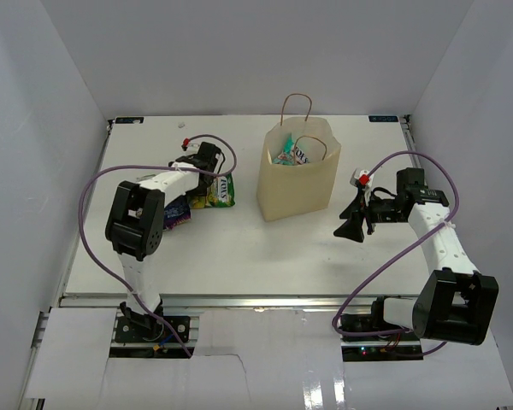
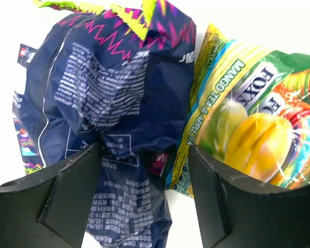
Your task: Place the snacks into the paper bag
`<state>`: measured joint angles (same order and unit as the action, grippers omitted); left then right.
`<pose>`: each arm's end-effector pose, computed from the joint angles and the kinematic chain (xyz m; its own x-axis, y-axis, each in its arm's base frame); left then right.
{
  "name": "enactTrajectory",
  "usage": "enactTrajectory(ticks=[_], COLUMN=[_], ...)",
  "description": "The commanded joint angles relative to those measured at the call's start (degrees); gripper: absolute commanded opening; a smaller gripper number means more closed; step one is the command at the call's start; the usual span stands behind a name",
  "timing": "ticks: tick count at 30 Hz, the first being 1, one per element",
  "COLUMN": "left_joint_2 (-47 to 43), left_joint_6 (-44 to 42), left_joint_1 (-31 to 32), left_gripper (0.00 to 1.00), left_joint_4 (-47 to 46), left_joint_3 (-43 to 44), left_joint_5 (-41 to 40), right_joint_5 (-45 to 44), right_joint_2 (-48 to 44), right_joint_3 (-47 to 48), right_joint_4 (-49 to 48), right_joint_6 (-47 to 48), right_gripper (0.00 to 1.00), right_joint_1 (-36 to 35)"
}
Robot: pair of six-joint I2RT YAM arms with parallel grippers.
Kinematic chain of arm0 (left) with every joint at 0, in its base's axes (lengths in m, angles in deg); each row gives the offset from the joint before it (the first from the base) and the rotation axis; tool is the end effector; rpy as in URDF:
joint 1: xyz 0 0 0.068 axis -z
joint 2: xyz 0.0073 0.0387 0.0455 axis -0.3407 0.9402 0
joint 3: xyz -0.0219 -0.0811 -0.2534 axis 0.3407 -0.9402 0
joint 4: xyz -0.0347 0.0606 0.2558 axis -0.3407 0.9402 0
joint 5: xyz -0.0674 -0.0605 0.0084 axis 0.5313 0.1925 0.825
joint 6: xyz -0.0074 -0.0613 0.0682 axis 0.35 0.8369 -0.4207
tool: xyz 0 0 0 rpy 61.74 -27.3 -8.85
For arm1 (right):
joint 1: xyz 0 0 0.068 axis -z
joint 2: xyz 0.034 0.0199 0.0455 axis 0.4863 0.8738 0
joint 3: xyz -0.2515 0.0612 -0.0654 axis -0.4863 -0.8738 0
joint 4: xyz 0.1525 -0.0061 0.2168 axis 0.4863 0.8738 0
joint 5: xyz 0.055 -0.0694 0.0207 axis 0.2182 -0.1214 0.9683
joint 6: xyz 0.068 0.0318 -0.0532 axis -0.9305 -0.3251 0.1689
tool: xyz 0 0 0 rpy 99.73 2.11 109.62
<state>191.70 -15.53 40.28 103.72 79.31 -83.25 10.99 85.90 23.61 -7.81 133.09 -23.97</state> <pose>0.3988 -0.0898 0.1373 -0.8512 0.0483 -0.5226 -0.2441 0.8450 0.4758 0.2397 0.0492 0.2285 -0.3060 -0.4083 -0.8601 -0.9148 0.3761 0.1469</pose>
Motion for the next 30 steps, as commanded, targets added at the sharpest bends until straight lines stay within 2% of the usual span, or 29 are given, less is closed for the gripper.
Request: enactTrajectory(ticks=[1,7,10,13,14,16,17,19,20,21,23,27,30], left_joint_2=[-5.2,-4.2,-3.2,-2.7,-2.9,-4.3,-5.1,-8.1,-9.4,-12.3,-15.6,-23.9,-29.6], left_joint_6=[0.1,-2.4,-2.2,-2.7,-2.8,-3.3,-3.4,-4.1,-4.4,-4.5,-5.0,-5.9,-4.8], left_joint_1=[-0.4,-3.1,-3.7,-3.7,-3.7,-3.7,-3.7,-3.7,-3.7,-3.7,-3.7,-3.7,-3.7], left_gripper=[0.78,0.77,0.71,0.52,0.42,0.33,0.25,0.16,0.05,0.01,0.0,0.0,0.0], left_joint_4=[1.4,0.9,0.9,0.8,0.8,0.9,0.8,0.8,0.6,0.5,-0.5,-2.9,-4.6], left_joint_3=[-2.0,-5.7,-6.4,-5.7,-5.0,-4.3,-4.2,-3.3,-3.1,-2.9,-3.1,-4.6,-6.7], left_joint_5=[-0.9,0.0,2.4,4.1,5.0,5.9,7.0,9.5,10.7,12.0,14.7,26.1,30.8], right_joint_5=[1.0,1.6,1.4,1.2,1.1,1.1,1.1,1.0,1.0,1.2,1.2,2.2,3.7], right_joint_2=[0.1,0.4,0.1,0.0,-0.1,-0.4,-0.6,-0.6,-0.8,-0.8,-0.8,-0.6,-0.4], right_joint_3=[0.6,0.8,0.9,1.0,1.0,1.1,0.9,1.0,0.9,0.9,1.0,1.8,2.8], right_joint_4=[-0.2,-0.7,-0.7,-0.7,-0.7,-0.6,-0.6,-0.6,-0.7,-0.7,-0.6,0.4,3.3], right_joint_6=[0.3,-0.8,-0.8,-0.8,-0.8,-0.8,-0.9,-0.9,-1.0,-1.0,-1.1,-0.5,3.7], right_gripper=[0.73,0.73,0.73,0.73,0.73,0.73,0.73,0.73,0.73,0.73,0.73,0.73,0.73], right_joint_1=[-0.1,-0.1,-0.1,-0.1,-0.1,-0.1,-0.1,-0.1,-0.1,-0.1,-0.1,-0.1,-0.1])
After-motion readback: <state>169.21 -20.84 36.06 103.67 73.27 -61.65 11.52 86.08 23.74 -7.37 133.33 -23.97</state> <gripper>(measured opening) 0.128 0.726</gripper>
